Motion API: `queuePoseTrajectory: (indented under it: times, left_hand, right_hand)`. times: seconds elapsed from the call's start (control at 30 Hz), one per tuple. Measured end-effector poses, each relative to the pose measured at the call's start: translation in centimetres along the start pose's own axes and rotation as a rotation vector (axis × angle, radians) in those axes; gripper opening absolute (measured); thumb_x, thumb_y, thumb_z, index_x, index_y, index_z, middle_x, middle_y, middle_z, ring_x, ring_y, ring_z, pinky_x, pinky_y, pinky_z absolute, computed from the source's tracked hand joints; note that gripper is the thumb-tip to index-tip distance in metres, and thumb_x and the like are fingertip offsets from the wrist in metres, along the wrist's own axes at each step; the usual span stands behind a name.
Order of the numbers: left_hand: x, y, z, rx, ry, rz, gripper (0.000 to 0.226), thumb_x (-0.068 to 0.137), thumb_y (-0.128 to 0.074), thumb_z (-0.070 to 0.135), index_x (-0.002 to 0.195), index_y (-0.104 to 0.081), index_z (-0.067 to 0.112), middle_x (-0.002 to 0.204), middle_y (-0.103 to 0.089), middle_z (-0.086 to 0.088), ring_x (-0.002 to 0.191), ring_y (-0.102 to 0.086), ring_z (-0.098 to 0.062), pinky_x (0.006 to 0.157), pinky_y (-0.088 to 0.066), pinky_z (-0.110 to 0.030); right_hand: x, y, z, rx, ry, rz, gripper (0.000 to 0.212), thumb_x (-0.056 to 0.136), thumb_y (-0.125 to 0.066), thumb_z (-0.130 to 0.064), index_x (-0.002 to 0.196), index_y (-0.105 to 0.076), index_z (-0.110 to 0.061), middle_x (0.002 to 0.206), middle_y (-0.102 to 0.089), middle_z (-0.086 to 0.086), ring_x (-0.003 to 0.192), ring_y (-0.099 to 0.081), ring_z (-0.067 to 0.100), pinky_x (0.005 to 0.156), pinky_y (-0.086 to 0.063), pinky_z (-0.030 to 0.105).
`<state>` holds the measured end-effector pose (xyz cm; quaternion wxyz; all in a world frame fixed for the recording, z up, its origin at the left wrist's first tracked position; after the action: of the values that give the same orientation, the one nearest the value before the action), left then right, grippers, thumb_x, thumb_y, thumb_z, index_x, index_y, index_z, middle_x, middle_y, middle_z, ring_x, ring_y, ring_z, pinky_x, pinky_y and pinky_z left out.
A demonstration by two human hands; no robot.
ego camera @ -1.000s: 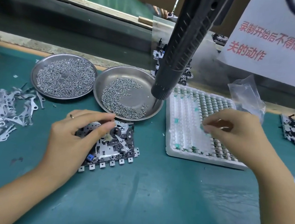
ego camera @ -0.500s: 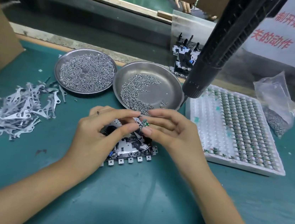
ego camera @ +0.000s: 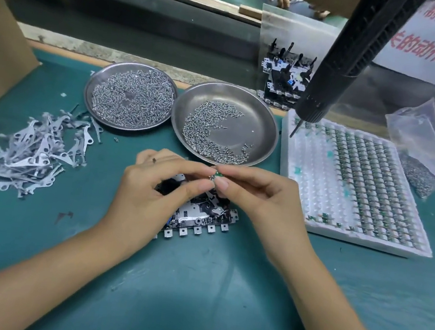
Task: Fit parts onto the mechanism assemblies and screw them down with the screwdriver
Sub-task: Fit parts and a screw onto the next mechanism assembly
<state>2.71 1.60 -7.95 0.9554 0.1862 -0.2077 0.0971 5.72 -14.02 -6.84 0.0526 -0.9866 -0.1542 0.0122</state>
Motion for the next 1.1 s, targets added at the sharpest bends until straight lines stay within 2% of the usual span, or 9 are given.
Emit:
queuePoseTrajectory:
  times: [0.2,0.3,0.43,0.6,0.7,0.77,0.93,1.03,1.1]
  left_hand:
    - [0.1,0.1,0.4,0.040,-0.063,0.024,0.028,0.078,-0.067,0.039,0.105,-0.065,0.036,0.096,-0.064,0.019,0.091,-0.058,-0.007,0.088,-0.040,-0.050]
    - [0.1,0.3,0.5,0.064,-0.069,0.017,0.021,0.077,-0.068,0.041,0.097,-0.066,0.041,0.094,-0.062,0.022,0.093,-0.057,-0.002,0.091,-0.038,-0.042]
    - [0.2,0.6,0.9,0.137,-0.112,0.003,0.027,0.076,-0.068,0.040,0.101,-0.059,0.038,0.095,-0.062,0.019,0.093,-0.054,0.002,0.091,-0.029,-0.031]
    - [0.0,0.9,1.1,0.194,-0.151,-0.061,0.029,0.076,-0.066,0.040,0.104,-0.058,0.036,0.098,-0.060,0.020,0.091,-0.053,-0.006,0.090,-0.028,-0.035]
    - [-0.2,1.2,1.1,0.212,-0.170,-0.125,0.032,0.076,-0.065,0.043,0.106,-0.057,0.036,0.099,-0.059,0.021,0.093,-0.054,-0.007,0.089,-0.029,-0.036]
    - [-0.4,1.8,0.9,0.198,-0.162,-0.148,0.033,0.075,-0.065,0.043,0.107,-0.058,0.036,0.099,-0.060,0.021,0.093,-0.055,-0.005,0.089,-0.031,-0.036]
    - [-1.3,3.5,0.0,0.110,-0.061,-0.072,0.016,0.084,-0.057,0.041,0.100,-0.061,0.040,0.093,-0.065,0.017,0.091,-0.057,0.000,0.090,-0.040,-0.050]
    - [-1.3,3.7,0.0,0.074,-0.009,-0.033,0.013,0.087,-0.053,0.041,0.097,-0.062,0.041,0.097,-0.063,0.019,0.090,-0.060,-0.005,0.089,-0.042,-0.054]
    - [-1.3,3.6,0.0,0.071,0.005,-0.033,0.014,0.088,-0.050,0.041,0.096,-0.062,0.040,0.096,-0.064,0.020,0.089,-0.060,-0.006,0.089,-0.043,-0.052]
  right_hand:
    - [-0.3,0.1,-0.1,-0.159,0.076,-0.033,0.019,0.081,-0.070,-0.004,0.096,-0.074,-0.016,0.091,-0.075,-0.001,0.084,-0.069,0.010,0.074,-0.054,0.020]
    - [-0.4,0.1,-0.2,-0.241,0.128,-0.048,0.018,0.082,-0.071,-0.008,0.094,-0.075,-0.020,0.096,-0.074,-0.005,0.091,-0.068,0.009,0.079,-0.054,0.023]
    - [-0.6,0.1,-0.1,-0.257,0.184,-0.083,0.019,0.082,-0.071,-0.004,0.093,-0.078,-0.019,0.096,-0.074,-0.005,0.086,-0.068,0.007,0.072,-0.051,0.017]
    - [-0.9,0.2,0.0,-0.371,0.294,-0.082,0.022,0.079,-0.073,-0.007,0.096,-0.075,-0.020,0.089,-0.074,-0.009,0.089,-0.067,0.011,0.077,-0.053,0.024]
    - [-1.3,0.2,0.2,-0.519,0.400,-0.099,0.023,0.079,-0.072,-0.011,0.100,-0.071,-0.019,0.091,-0.071,-0.016,0.089,-0.065,0.009,0.082,-0.048,0.024]
    - [-1.5,0.1,0.5,-0.571,0.436,-0.113,0.021,0.079,-0.072,-0.011,0.100,-0.072,-0.017,0.093,-0.072,-0.013,0.088,-0.063,0.012,0.082,-0.046,0.024]
    - [-2.0,-1.2,1.3,-0.822,0.653,-0.178,0.015,0.077,-0.074,-0.010,0.092,-0.077,-0.009,0.093,-0.073,0.001,0.077,-0.057,0.025,0.075,-0.050,0.029]
    - [-2.1,-1.4,1.5,-0.911,0.725,-0.178,0.013,0.077,-0.075,-0.012,0.089,-0.078,-0.011,0.094,-0.074,0.001,0.077,-0.057,0.026,0.074,-0.051,0.041]
    - [-2.1,-1.4,1.6,-0.958,0.759,-0.171,0.011,0.079,-0.074,-0.015,0.088,-0.078,-0.013,0.095,-0.074,-0.001,0.078,-0.058,0.026,0.074,-0.050,0.043]
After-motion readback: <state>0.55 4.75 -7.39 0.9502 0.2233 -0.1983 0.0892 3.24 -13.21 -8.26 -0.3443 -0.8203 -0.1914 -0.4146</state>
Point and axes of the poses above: each hand's wrist, its own x-axis towards the middle knuckle, its own y-axis out of the back of the hand, z = x × y, the point moved 3 cm from there along x, towards the middle knuckle
